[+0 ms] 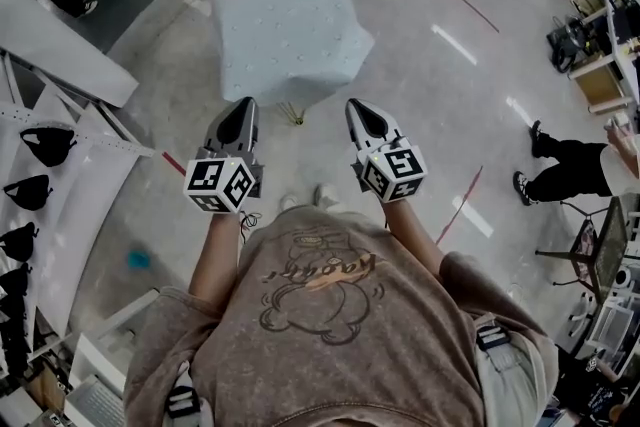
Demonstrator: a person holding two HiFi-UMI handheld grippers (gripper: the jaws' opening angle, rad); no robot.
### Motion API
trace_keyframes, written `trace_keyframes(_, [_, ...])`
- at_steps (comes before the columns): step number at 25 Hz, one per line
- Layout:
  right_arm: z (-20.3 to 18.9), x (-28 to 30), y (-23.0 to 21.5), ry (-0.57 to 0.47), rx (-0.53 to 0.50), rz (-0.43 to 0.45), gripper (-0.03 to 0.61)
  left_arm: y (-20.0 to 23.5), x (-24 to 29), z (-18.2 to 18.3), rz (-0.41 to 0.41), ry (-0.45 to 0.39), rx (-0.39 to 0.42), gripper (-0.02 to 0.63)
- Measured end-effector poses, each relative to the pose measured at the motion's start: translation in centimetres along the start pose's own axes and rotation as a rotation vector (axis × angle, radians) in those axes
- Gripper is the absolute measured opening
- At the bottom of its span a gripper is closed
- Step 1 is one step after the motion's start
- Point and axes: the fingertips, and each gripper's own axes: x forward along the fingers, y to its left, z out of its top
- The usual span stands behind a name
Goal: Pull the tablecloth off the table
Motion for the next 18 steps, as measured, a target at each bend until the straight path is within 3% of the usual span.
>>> trace_keyframes(5, [0.3,0.7,0.3,0.004,0.007,0.042,0.004,-0.2,0.4,0.2,0.003,-0.002,-0.013,0.021])
trace_keyframes(8, [0.5,1.4,0.3,0.005,0.009,0.062,0.040,0.3,0.7,0.1,0.009,0.000,-0.025,0.035])
trace_keyframes(10, [0.6,1.8,0.1,0.002,0.012,0.068,0.057,0.5,1.0,0.2,0.010,0.000,-0.028,0.111])
trace_keyframes(13, [0.7,2.0,-0.4,0.000,0.028,0.078,0.097,0.4,1.5,0.1,0.005,0.001,-0.027,0.154])
trace_keyframes(18, [0.1,2.6,-1.0,0.008,0.077,0.099,0.234,0.4,2.4,-0.5,-0.020,0.023,-0.030,0.273])
